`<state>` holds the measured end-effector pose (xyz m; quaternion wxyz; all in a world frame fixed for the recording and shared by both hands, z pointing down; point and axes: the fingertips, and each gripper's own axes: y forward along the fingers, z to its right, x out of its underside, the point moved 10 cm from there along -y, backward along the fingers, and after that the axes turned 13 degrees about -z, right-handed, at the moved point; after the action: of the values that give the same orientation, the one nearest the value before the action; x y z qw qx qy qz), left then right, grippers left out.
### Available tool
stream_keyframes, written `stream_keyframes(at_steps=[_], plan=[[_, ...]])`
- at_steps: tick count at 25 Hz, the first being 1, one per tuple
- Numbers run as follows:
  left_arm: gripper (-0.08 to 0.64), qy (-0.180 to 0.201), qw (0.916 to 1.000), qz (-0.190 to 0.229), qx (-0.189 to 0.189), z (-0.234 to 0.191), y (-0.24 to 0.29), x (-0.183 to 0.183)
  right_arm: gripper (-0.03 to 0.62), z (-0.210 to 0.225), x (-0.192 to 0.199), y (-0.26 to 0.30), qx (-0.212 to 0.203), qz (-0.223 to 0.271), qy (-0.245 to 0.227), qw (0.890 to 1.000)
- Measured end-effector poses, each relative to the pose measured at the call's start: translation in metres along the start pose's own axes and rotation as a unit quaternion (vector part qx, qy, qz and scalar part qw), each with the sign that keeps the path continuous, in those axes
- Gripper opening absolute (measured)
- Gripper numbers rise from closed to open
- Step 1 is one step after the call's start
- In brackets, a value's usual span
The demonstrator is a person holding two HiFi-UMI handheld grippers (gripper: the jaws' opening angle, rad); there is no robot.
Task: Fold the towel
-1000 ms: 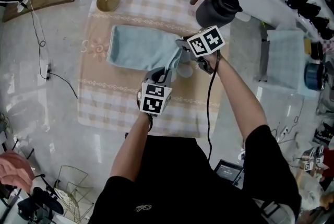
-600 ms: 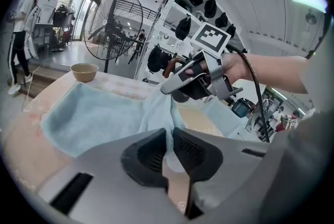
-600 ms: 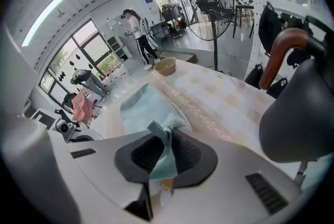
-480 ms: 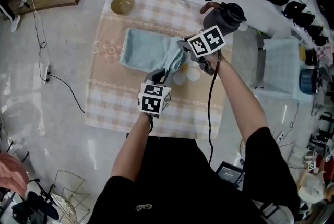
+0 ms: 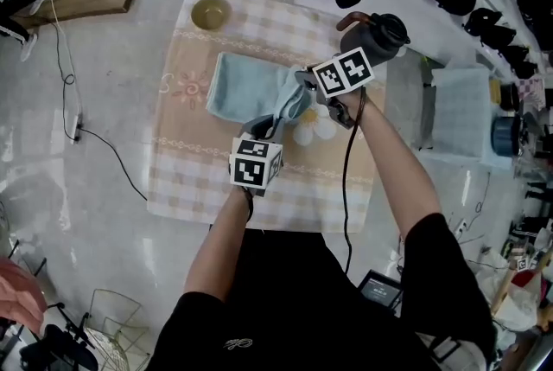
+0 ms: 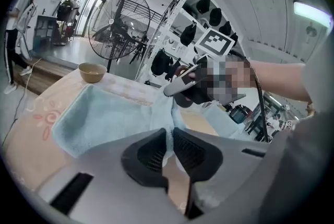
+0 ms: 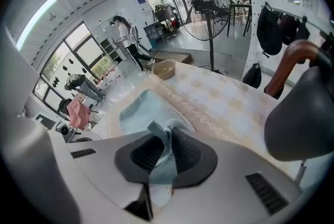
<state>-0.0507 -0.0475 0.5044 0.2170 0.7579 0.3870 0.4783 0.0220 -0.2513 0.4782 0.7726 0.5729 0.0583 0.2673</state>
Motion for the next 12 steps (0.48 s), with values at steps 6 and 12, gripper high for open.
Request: stream_keyframes(at_steps=[6, 12], plan=[[0.046, -0.017, 0.9997, 0.016, 0.007, -0.021, -0.016, -0.010, 0.049, -0.013, -0.026, 0.003, 0.006, -0.011, -0.007, 1.000], [0.046, -0.052, 0.9974, 0.046, 0.020, -0.057, -0.042, -0.019, 0.049, -0.040, -0.069, 0.008, 0.013, -0.029, -0.020, 0.999]])
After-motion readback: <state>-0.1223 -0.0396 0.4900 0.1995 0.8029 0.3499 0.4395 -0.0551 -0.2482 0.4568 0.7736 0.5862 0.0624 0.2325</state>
